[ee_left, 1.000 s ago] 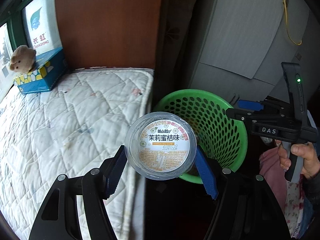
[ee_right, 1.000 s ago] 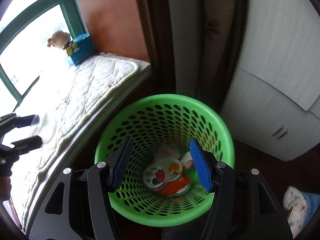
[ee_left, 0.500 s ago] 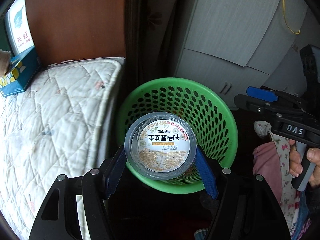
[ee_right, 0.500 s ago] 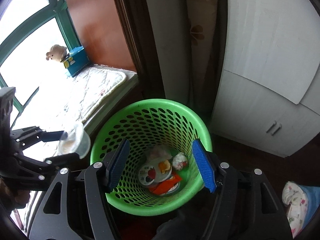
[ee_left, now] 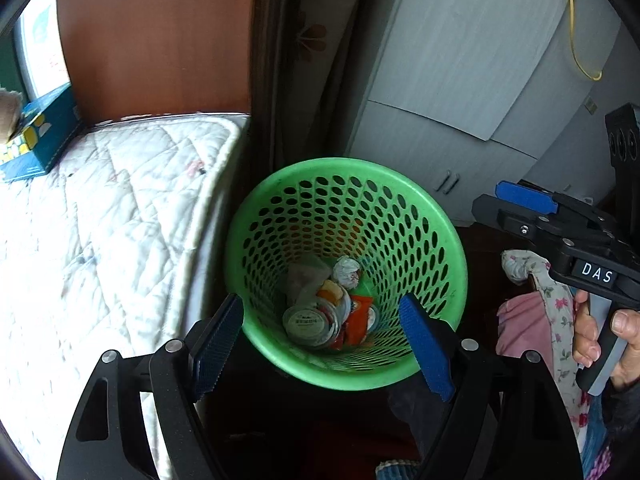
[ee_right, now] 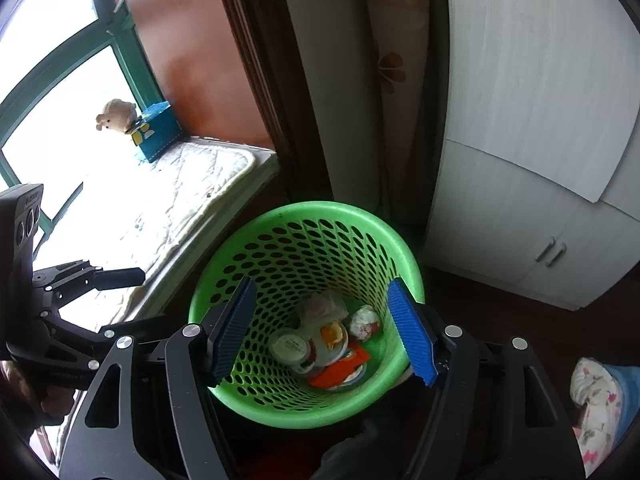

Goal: Collect trash
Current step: 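Drop the orange piece from the right tool while the left tool drops the tea cup into the basket, then grasp the clear rectangular box with the left tool while the right tool grasps the clear plastic cup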

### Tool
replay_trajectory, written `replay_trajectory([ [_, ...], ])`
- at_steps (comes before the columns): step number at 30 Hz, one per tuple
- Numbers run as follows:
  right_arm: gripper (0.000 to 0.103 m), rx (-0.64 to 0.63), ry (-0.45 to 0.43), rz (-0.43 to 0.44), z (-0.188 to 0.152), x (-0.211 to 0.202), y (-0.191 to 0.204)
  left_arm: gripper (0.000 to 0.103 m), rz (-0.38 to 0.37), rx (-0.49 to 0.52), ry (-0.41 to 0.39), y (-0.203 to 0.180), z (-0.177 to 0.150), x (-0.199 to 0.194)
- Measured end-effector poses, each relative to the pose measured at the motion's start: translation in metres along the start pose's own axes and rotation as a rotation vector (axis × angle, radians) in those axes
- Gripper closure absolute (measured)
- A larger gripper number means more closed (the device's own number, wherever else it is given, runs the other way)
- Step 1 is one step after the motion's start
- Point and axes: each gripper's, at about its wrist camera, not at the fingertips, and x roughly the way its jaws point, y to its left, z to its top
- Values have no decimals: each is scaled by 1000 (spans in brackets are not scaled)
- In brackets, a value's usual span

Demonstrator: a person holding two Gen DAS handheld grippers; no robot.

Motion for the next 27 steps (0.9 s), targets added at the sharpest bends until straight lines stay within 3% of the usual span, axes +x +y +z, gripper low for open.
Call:
replay_trajectory([
  [17,24,-103,0,90,11,8,67,21,125,-108,-89,75,-19,-65],
  [27,20,-176,17,152,16,22,122,19,258,-256,-126,152,-42,-103],
])
